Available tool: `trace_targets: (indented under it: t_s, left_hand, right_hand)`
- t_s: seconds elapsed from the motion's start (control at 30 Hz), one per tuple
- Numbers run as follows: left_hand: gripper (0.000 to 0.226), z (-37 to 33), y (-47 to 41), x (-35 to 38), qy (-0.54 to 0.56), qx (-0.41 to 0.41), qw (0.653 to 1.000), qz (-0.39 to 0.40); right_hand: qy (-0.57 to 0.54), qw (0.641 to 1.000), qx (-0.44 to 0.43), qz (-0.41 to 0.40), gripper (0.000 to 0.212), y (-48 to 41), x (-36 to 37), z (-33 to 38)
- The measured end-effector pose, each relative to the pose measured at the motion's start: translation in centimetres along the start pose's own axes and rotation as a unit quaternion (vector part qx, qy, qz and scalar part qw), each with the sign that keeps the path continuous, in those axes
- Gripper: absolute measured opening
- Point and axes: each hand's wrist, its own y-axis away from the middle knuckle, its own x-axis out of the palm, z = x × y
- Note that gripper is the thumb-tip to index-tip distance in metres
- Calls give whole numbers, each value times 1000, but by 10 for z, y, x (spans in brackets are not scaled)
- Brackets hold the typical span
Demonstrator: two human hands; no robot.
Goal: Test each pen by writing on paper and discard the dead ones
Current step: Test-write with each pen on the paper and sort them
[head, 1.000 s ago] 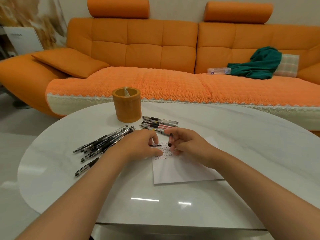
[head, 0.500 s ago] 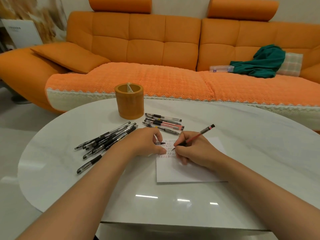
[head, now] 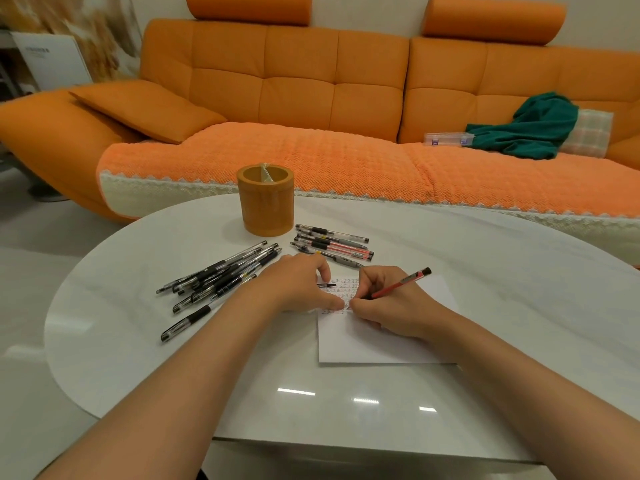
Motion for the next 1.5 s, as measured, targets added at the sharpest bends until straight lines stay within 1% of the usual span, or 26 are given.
trace_targets:
  t_s: [0.17,0.33,0.57,0.8,0.97,1.17,1.5]
  left_hand:
    - [51,1,-1,1,7,-7,1000,3]
    - [51,1,-2,1,8,-11,1000,4]
    - [52,2,-4,3,10,-16,1000,5]
    - [51,2,-3,2,11,-16,1000,1]
    - [50,3,-4,3,11,-14,1000,-1]
    - [51,3,-5,4,9,-16,1000,-1]
    - [51,4,-5,4,16,-16,1000,-1]
  right_hand:
    - [28,999,-20,-2,22,1,1,1]
    - [54,998,-30,-12,25,1,3,-1]
    - [50,998,-38,-23,16,0,2,-5]
    - [54,998,-39,-6,23,1,1,-4]
    - [53,998,-39,-19,23,1,2,-4]
    - [54,997,-48,-23,19,1,3,-6]
    - [46,998,-46,2,18,0,2,-8]
